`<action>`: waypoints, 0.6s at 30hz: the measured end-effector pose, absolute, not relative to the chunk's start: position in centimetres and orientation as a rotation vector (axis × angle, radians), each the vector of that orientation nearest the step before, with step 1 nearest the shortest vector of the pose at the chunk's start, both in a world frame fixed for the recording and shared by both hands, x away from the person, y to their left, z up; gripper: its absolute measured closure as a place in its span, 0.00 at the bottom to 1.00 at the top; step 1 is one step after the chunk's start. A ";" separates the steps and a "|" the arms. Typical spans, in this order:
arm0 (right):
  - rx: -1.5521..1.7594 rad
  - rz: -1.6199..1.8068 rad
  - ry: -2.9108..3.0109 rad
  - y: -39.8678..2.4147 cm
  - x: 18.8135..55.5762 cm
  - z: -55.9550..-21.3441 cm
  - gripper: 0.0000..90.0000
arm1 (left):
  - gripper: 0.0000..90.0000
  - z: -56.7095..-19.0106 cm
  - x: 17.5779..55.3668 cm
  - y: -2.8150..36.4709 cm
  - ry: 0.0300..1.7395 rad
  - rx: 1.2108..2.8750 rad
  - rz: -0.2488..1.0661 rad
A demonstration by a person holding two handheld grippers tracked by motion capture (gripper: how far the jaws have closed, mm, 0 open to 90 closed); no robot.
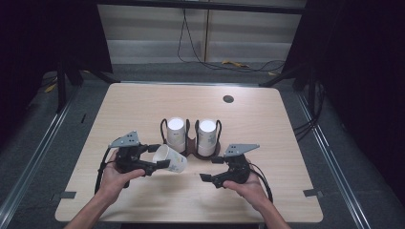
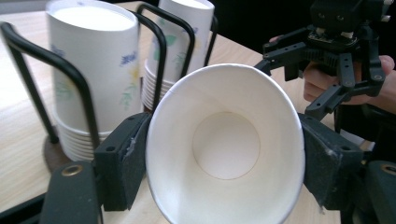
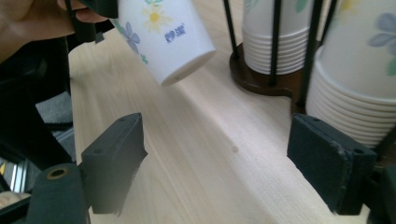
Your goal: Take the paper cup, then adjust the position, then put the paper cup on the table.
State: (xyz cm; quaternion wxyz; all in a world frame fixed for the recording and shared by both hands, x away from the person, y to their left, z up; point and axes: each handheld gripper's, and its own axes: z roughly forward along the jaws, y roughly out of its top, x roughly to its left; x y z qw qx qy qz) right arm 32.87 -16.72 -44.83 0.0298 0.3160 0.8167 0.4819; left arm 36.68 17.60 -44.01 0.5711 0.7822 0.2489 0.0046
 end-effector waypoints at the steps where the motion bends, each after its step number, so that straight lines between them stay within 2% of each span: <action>1: 0.986 1.488 2.511 -16.9 32.9 -44.8 0.22 | 0.28 -44.0 36.8 17.9 0.594 1.841 0.029; 18: 1.062 1.480 2.400 -18.9 33.3 -45.1 0.24 | 0.28 -43.6 37.9 20.4 0.687 1.857 0.088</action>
